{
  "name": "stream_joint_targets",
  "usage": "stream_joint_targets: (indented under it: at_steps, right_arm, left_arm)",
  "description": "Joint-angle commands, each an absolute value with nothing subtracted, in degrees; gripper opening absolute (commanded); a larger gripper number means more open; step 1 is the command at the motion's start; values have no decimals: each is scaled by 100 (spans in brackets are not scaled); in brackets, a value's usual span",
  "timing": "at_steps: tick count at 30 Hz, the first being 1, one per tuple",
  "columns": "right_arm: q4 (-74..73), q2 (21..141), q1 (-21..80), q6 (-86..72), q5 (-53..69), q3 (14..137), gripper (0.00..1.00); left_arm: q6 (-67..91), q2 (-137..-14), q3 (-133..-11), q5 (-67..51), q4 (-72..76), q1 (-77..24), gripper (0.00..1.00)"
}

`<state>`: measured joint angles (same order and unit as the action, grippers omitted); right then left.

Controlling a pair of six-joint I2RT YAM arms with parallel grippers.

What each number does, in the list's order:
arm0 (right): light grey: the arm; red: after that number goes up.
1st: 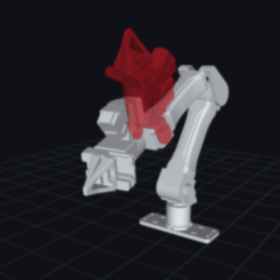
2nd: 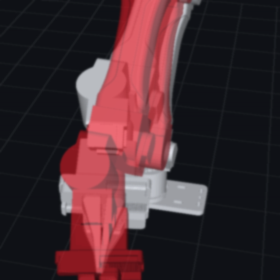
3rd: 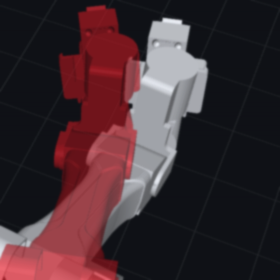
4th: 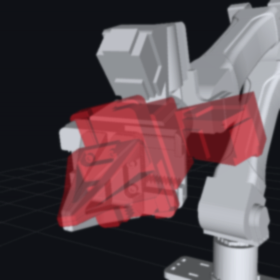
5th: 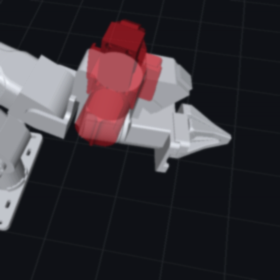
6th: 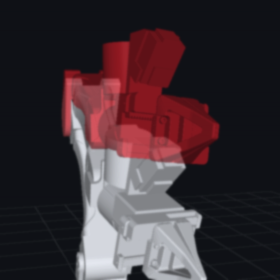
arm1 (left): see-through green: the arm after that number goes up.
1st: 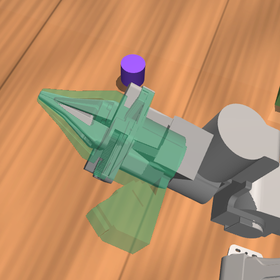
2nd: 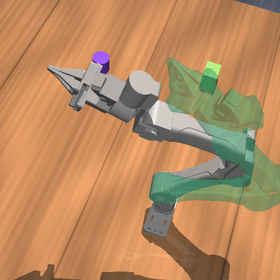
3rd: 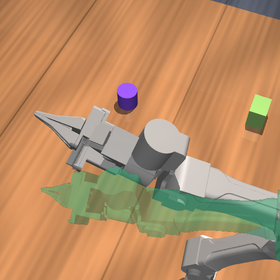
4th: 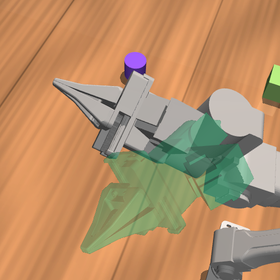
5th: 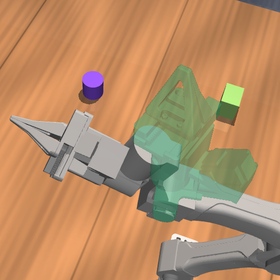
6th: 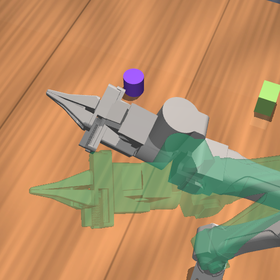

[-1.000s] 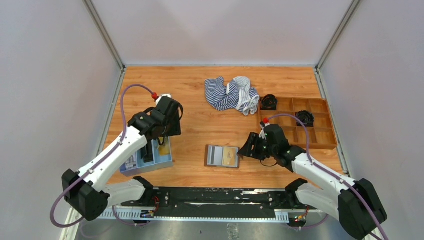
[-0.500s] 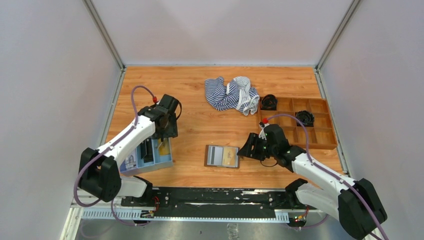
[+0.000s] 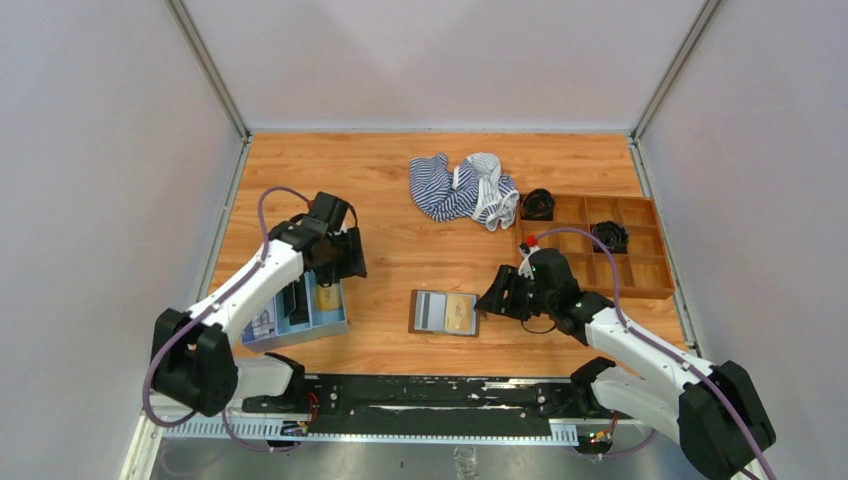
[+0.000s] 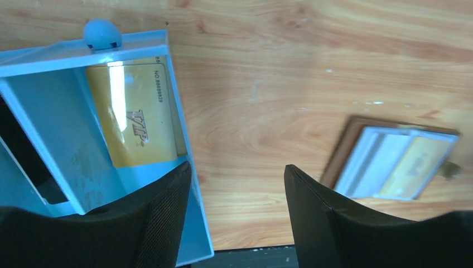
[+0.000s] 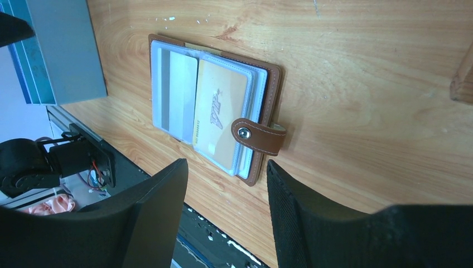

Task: Take the credit cards out of the card holder
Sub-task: Remove the credit card from the card holder.

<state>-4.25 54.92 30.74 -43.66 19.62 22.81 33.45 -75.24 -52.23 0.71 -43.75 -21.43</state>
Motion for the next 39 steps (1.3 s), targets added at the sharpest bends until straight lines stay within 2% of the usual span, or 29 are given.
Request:
stream_joint_targets:
  at_steps: [1, 6, 11, 17, 23, 27, 39]
  right_arm:
    - [-434, 5423, 3003, -4369, 2048, 2237, 58]
    - [-416, 5424, 2999, -4373, 2062, 2264, 58]
    - [-342, 5416, 3011, -4430, 2071, 2276, 57]
    - [-58, 5685, 3098, -4552, 2253, 2282, 56]
    - [381, 6209, 3368, -4723, 2314, 2495, 48]
    - [561, 6600, 3462, -4775, 2254, 2567, 46]
    - [1150, 7277, 3454, -4904, 2373, 2446, 44]
  left_arm:
    - [3608, -6782, -5368, -296, -4081, -2109, 64]
    - [3400, -6544, -5532, -699, -4064, -2220, 64]
    - [3532, -6578, -5614, -689, -3899, -2981, 64]
    - [4348, -6801, -4855, -1667, -2220, -3629, 61]
    - [5051, -7639, -4523, -1974, -853, -4165, 59]
    - [5360, -8124, -4352, -2148, -172, -4262, 58]
    - [5311, -8843, -4411, -2269, -72, -4298, 57]
